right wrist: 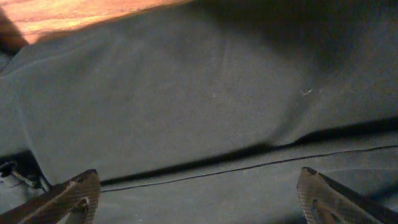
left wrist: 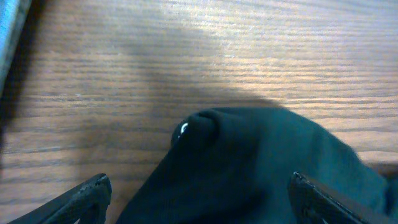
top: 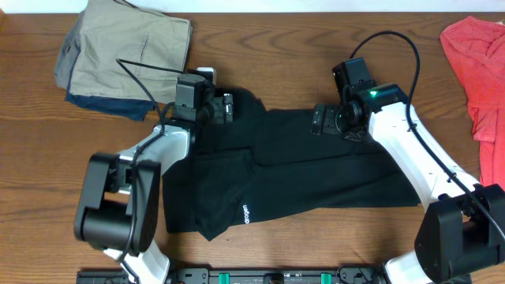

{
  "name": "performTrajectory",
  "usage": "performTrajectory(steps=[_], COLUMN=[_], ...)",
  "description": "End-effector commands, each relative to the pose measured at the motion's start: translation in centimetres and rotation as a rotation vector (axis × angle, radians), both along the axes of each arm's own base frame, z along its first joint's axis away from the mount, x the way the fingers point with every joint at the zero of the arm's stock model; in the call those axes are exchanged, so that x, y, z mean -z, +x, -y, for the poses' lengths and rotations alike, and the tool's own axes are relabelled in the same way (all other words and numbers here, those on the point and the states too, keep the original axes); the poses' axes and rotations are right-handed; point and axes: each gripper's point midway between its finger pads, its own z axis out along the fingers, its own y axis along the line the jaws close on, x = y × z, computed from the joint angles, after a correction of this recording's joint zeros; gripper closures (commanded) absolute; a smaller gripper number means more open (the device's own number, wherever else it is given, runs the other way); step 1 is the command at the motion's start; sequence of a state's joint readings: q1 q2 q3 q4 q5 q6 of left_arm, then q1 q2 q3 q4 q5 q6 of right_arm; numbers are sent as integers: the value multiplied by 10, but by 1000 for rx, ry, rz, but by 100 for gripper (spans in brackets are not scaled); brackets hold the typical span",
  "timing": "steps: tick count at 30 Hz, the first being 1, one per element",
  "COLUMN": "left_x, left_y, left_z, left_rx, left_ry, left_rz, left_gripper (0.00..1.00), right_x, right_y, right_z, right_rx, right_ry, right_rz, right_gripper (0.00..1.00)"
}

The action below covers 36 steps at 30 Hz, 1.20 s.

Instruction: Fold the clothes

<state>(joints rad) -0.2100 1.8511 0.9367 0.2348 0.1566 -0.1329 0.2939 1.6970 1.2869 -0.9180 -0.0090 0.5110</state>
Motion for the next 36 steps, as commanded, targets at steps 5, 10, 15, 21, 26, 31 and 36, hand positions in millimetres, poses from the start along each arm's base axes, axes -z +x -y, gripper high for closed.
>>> performTrajectory(steps=[5, 10, 15, 21, 26, 31, 36], left_x=[16, 24, 25, 33, 42, 49, 53], left_y=[12, 10, 10, 1, -10, -19, -24], left_z=[-1, -1, -2, -3, -5, -7, -9], left_rx=[-5, -5, -6, -52, -135, -176, -177], left_ry=[12, 16, 17, -18, -76, -94, -86], left_rz=[11, -7, -10, -73, -158, -216, -241], left_gripper=[9, 21, 69, 94, 94, 94, 94], right_x=[6, 6, 6, 6, 5, 2, -10], right_y=[-3, -2, -2, -2, 6, 26, 60], right_z=[-1, -1, -1, 1, 21, 73, 113], right_rx=[-15, -15, -15, -8, 46, 185, 173], right_ry=[-2, -1, -1, -4, -21, -55, -43], right_rz=[-19, -16, -16, -16, -3, 50, 190], right_gripper=[1, 1, 1, 1, 1, 1, 5])
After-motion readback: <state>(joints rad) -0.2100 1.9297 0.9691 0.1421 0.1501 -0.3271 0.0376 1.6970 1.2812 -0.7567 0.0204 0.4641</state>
